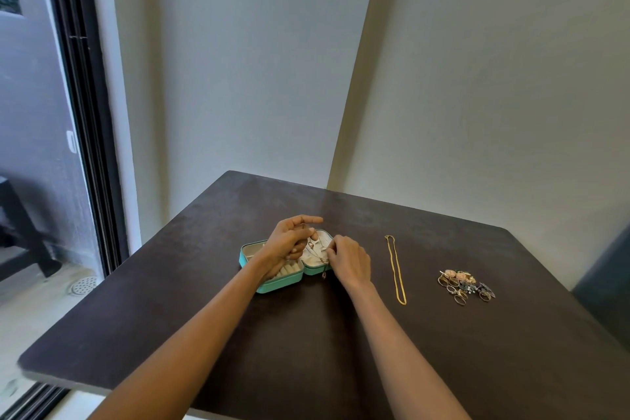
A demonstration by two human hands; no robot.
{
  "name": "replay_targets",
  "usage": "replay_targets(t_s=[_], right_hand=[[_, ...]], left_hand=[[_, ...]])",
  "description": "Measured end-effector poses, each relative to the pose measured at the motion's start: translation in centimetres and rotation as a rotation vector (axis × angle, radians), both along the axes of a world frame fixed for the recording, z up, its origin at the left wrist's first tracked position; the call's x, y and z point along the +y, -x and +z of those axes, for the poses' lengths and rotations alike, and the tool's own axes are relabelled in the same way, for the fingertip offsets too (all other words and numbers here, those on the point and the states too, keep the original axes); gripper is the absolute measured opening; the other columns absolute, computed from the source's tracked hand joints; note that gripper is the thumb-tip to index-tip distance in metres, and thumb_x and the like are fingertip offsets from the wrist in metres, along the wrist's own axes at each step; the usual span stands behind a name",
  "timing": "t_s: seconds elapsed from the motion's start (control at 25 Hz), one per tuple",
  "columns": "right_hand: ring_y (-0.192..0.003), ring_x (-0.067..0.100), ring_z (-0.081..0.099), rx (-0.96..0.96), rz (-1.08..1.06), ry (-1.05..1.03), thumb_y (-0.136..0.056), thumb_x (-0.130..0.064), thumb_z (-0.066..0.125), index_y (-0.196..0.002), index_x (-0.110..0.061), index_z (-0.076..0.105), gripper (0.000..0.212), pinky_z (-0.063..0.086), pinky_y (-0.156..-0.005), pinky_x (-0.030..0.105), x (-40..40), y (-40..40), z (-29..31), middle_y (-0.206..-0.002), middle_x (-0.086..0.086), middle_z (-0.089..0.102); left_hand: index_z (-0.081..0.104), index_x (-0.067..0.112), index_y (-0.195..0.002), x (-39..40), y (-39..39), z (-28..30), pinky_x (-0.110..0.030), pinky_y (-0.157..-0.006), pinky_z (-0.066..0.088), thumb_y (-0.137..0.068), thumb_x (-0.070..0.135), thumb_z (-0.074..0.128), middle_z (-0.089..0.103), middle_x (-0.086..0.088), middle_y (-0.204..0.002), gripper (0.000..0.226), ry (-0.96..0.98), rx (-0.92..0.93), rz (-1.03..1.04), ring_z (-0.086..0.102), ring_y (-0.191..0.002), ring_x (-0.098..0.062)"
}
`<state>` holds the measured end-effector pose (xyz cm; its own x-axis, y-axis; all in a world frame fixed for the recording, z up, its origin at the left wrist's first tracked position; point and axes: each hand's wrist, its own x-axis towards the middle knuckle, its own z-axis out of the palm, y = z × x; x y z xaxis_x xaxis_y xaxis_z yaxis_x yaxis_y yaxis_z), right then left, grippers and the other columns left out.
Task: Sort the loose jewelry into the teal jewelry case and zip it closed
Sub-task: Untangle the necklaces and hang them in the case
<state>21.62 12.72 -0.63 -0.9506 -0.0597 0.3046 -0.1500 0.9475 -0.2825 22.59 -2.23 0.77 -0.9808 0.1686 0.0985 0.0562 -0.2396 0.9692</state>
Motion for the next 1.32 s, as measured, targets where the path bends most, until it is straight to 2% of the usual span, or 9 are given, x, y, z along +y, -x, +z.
replay_targets(t_s=[0.16, 0.36, 0.56, 0.84, 1.04, 1.16, 1.32], right_hand=[[-0.087, 0.025, 0.064, 0.133, -0.015, 0.010, -0.096, -0.016, 0.050, -0.099, -0.010, 0.059, 0.012, 0.050, -0.072, 0.035, 0.2, -0.1, -0.4, -0.100, 0.004, 0.061], [-0.081, 0.024, 0.065, 0.153, -0.047, 0.018, -0.096, -0.012, 0.049, -0.098, -0.011, 0.058, 0.009, 0.053, -0.068, 0.034, 0.3, 0.6, -0.3, -0.100, 0.005, 0.059], [-0.079, 0.016, 0.055, 0.138, -0.091, 0.354, -0.097, -0.014, 0.045, -0.094, -0.012, 0.055, 0.010, 0.043, -0.066, 0.029, -0.1, 1.6, 0.8, -0.095, 0.001, 0.057], [-0.077, 0.010, 0.057, 0.012, -0.018, 0.778, -0.093, -0.008, 0.050, -0.090, -0.011, 0.054, 0.006, 0.041, -0.060, 0.015, 0.3, 2.5, 2.7, -0.085, 0.001, 0.063], [-0.074, 0.008, 0.059, -0.009, -0.009, 0.989, -0.093, -0.011, 0.050, -0.088, -0.015, 0.053, 0.007, 0.041, -0.065, 0.020, 0.1, 2.6, 3.7, -0.078, -0.001, 0.065], [-0.071, 0.008, 0.056, -0.013, 0.006, 1.025, -0.092, -0.014, 0.051, -0.092, -0.014, 0.054, 0.003, 0.041, -0.065, 0.024, 0.8, 2.2, 5.0, -0.072, -0.003, 0.061], [-0.070, 0.009, 0.052, -0.030, 0.016, 0.965, -0.092, -0.016, 0.051, -0.092, -0.013, 0.055, 0.005, 0.039, -0.060, 0.021, 2.2, 1.3, 5.9, -0.073, -0.004, 0.055]], left_hand=[[0.062, 0.009, -0.110, 0.1, -0.1, -0.4, -0.014, -0.031, 0.027, -0.094, -0.002, 0.045, 0.058, -0.006, -0.072, 0.026, -0.017, -0.016, -0.003, 0.029, -0.035, -0.003], [0.063, 0.010, -0.108, 0.2, 0.0, -0.6, -0.013, -0.032, 0.027, -0.094, -0.002, 0.045, 0.058, -0.005, -0.072, 0.025, -0.025, -0.032, 0.003, 0.029, -0.035, -0.003], [0.065, 0.010, -0.107, 0.6, 0.4, -0.4, -0.014, -0.032, 0.027, -0.093, -0.001, 0.047, 0.057, -0.006, -0.071, 0.025, 0.039, -0.044, 0.004, 0.029, -0.036, -0.004], [0.063, 0.008, -0.109, 1.3, 1.3, 0.7, -0.015, -0.032, 0.026, -0.093, -0.003, 0.046, 0.058, -0.006, -0.073, 0.026, 0.035, -0.058, 0.063, 0.030, -0.036, -0.004], [0.060, 0.008, -0.111, 1.7, 2.0, 2.7, -0.013, -0.031, 0.026, -0.095, -0.001, 0.044, 0.058, -0.005, -0.074, 0.025, 0.026, -0.043, 0.105, 0.030, -0.034, -0.002], [0.061, 0.009, -0.112, 1.5, 2.1, 3.6, -0.013, -0.032, 0.026, -0.095, 0.000, 0.045, 0.060, -0.003, -0.075, 0.025, 0.079, -0.005, 0.133, 0.030, -0.034, -0.002], [0.059, 0.009, -0.117, 1.2, 1.7, 5.3, -0.013, -0.032, 0.029, -0.094, 0.002, 0.047, 0.063, -0.002, -0.077, 0.027, 0.156, 0.064, 0.174, 0.037, -0.034, -0.002]])
